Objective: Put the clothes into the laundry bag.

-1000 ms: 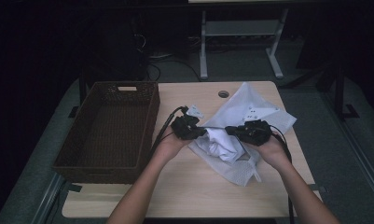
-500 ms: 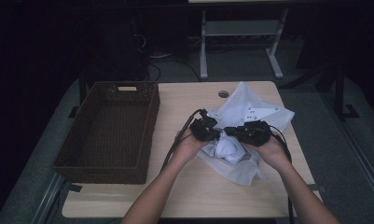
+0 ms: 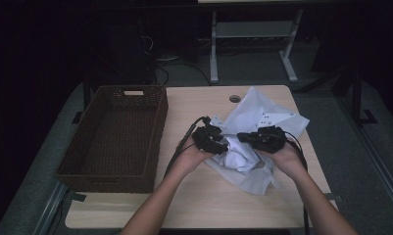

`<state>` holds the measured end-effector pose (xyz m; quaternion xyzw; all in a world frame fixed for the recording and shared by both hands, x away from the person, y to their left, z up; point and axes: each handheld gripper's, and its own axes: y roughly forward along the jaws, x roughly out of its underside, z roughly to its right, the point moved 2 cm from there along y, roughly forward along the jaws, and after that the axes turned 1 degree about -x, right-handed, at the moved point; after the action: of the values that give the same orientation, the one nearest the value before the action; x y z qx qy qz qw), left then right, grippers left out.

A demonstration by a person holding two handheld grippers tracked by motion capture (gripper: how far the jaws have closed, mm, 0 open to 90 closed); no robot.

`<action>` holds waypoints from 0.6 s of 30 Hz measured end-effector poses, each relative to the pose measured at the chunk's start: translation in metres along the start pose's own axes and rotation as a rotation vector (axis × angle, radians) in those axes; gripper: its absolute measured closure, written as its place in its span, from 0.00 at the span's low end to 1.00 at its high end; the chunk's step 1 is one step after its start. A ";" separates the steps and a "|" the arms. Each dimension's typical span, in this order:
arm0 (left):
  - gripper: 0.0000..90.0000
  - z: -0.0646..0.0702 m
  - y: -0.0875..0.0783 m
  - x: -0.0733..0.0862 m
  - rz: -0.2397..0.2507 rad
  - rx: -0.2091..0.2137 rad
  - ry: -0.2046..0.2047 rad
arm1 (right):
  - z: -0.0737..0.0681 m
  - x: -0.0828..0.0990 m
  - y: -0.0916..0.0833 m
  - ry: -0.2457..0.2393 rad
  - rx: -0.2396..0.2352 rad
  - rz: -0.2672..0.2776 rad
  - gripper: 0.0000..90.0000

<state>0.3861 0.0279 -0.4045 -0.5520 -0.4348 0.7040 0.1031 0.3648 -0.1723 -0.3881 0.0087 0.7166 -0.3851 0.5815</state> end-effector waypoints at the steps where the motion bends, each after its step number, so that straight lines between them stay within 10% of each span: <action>1: 0.53 0.000 -0.006 0.001 0.007 -0.001 0.000 | 0.000 0.000 0.000 0.000 0.000 0.000 0.99; 9: 0.39 0.010 -0.035 0.020 0.006 0.037 0.002 | 0.002 0.001 0.000 0.007 0.003 -0.003 0.99; 18: 0.35 0.038 -0.006 0.038 -0.057 0.096 0.036 | 0.002 0.001 0.001 0.010 0.003 -0.006 0.99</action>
<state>0.3378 0.0360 -0.4258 -0.5465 -0.4140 0.7108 0.1571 0.3661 -0.1734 -0.3897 0.0096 0.7189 -0.3879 0.5767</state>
